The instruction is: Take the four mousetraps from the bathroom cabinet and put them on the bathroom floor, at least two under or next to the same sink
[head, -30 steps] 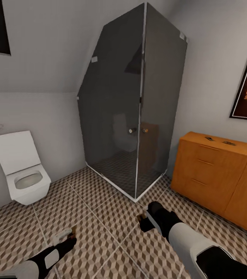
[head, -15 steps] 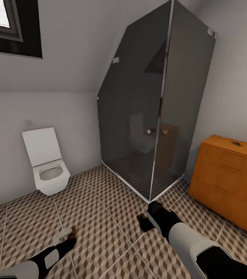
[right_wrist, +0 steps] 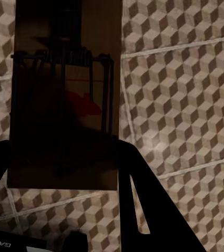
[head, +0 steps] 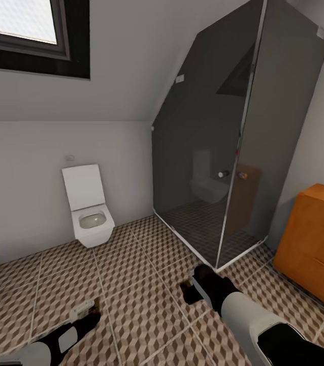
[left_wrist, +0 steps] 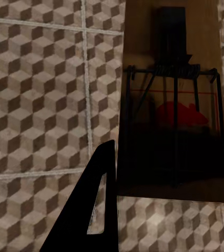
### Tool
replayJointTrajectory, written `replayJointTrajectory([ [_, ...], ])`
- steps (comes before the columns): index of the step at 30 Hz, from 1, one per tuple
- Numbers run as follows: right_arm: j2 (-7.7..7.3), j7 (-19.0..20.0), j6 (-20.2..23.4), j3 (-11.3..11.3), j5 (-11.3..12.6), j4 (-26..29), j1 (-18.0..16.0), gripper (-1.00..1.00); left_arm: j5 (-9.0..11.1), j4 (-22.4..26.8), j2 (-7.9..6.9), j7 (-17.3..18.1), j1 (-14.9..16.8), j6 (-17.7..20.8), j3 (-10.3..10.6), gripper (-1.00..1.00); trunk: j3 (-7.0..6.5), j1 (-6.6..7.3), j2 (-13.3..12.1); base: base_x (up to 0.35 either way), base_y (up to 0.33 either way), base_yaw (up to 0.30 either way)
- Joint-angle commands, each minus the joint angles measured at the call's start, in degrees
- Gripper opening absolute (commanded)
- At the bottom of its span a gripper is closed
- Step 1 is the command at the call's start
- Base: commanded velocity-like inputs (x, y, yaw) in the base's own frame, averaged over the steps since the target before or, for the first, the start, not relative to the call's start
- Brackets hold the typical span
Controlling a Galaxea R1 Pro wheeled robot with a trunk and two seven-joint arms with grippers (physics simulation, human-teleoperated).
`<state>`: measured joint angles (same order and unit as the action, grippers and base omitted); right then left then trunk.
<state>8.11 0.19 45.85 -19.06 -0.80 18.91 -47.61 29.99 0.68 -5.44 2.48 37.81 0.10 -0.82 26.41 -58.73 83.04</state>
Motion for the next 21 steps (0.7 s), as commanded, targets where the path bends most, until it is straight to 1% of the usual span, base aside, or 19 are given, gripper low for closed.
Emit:
replayJointTrajectory([
  [1,-0.02,0.05,0.29,-0.22,0.10,0.08,-0.03,-1.00,0.16,-0.05,-0.01,0.16,0.05,0.00,-0.09,-1.00,0.06,0.00,0.04,0.000,0.000,0.292],
  [21,-0.02,-0.02,0.29,-0.27,0.10,0.08,-0.03,-1.00,0.16,-0.06,-0.01,0.16,0.05,0.00,-0.09,-1.00,0.06,0.00,0.04,0.000,0.000,0.292],
])
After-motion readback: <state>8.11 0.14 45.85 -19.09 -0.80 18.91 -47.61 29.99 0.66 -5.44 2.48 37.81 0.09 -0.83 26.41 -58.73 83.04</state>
